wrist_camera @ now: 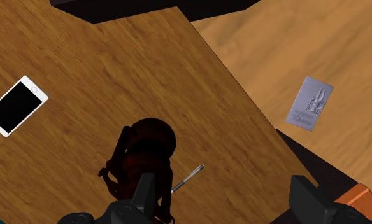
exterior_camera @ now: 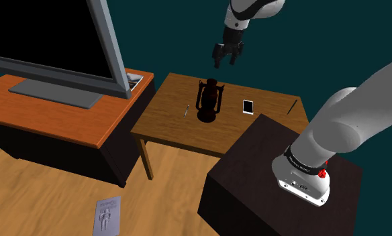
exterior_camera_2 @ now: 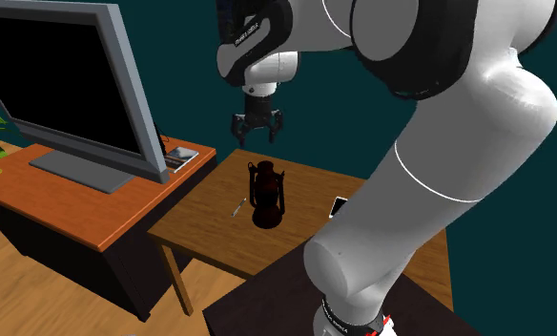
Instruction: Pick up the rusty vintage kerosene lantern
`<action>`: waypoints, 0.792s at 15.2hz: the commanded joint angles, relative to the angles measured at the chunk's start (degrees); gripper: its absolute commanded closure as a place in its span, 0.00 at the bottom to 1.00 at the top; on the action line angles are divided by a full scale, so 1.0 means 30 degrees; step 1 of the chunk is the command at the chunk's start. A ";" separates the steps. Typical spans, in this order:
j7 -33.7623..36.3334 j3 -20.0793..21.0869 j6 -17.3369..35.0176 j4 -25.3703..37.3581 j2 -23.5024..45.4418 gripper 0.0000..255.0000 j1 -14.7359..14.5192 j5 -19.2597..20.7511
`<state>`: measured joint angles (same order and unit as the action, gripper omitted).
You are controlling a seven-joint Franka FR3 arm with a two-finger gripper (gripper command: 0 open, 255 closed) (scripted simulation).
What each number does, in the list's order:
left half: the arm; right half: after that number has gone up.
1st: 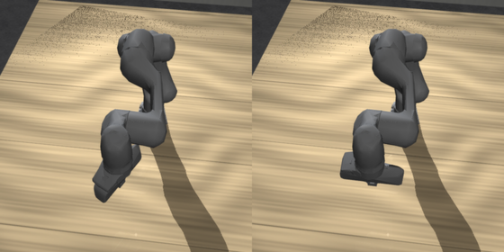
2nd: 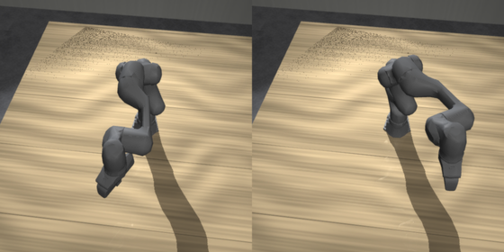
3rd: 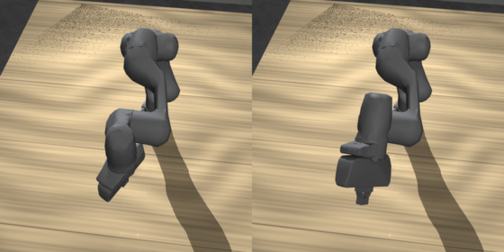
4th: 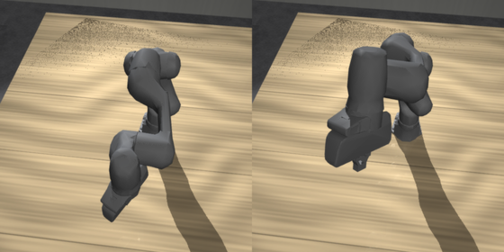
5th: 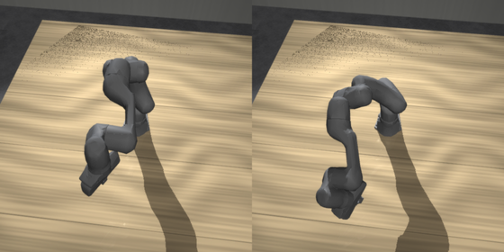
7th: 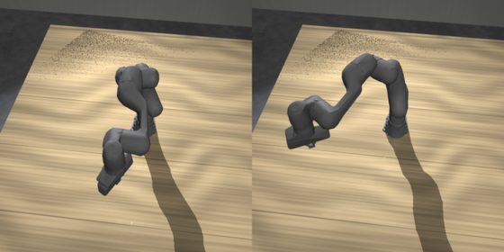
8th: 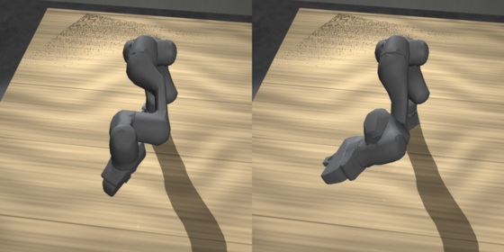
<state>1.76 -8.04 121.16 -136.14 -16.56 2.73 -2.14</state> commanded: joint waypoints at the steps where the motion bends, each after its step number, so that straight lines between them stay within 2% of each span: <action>1: -0.0446 -0.0334 0.1065 0.0246 0.1401 0.00 0.0155 -0.0010; 12: -0.2283 -0.1170 0.4599 0.4120 0.9304 0.00 0.0925 -0.1144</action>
<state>-4.67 -11.53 134.14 -125.53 8.65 5.27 -5.07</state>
